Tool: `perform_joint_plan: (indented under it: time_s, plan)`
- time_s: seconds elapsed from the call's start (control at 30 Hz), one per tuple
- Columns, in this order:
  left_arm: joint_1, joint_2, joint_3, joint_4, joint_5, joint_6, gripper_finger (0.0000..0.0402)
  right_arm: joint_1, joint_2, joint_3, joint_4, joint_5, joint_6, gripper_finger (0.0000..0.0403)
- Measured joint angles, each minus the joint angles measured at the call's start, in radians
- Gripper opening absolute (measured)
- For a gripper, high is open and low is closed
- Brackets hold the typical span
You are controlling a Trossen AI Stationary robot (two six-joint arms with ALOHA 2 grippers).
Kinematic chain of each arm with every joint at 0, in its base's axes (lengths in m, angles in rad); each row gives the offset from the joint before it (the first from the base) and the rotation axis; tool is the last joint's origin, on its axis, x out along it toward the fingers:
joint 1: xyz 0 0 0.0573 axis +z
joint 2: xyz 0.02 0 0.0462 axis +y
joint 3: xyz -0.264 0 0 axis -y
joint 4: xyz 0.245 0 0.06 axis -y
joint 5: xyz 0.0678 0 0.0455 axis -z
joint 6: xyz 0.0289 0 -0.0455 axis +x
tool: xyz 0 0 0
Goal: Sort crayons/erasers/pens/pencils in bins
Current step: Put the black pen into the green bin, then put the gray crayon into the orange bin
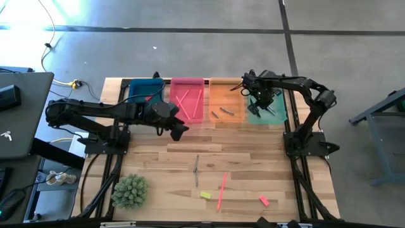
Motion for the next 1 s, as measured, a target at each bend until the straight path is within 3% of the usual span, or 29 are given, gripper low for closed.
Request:
perform_joint_plan:
  time_s: [0.17,0.5,0.73,1.0]
  plan:
    - [0.0,0.0,0.062,-0.01,-0.009,0.003,0.0202,-0.002,0.0,0.0,0.001,0.002,-0.044,0.0037]
    - [-0.002,-0.001,0.141,-0.152,-0.035,-0.041,0.0202,-0.003,-0.002,0.0,0.005,0.024,-0.089,0.0131]
    - [-0.035,0.025,0.199,-0.224,-0.035,-0.104,0.0202,-0.018,-0.07,0.0,0.011,0.026,-0.124,0.014]
    - [-0.064,0.131,0.349,-0.332,-0.075,-0.109,0.0202,-0.043,-0.228,0.0,0.047,0.027,-0.124,0.014]
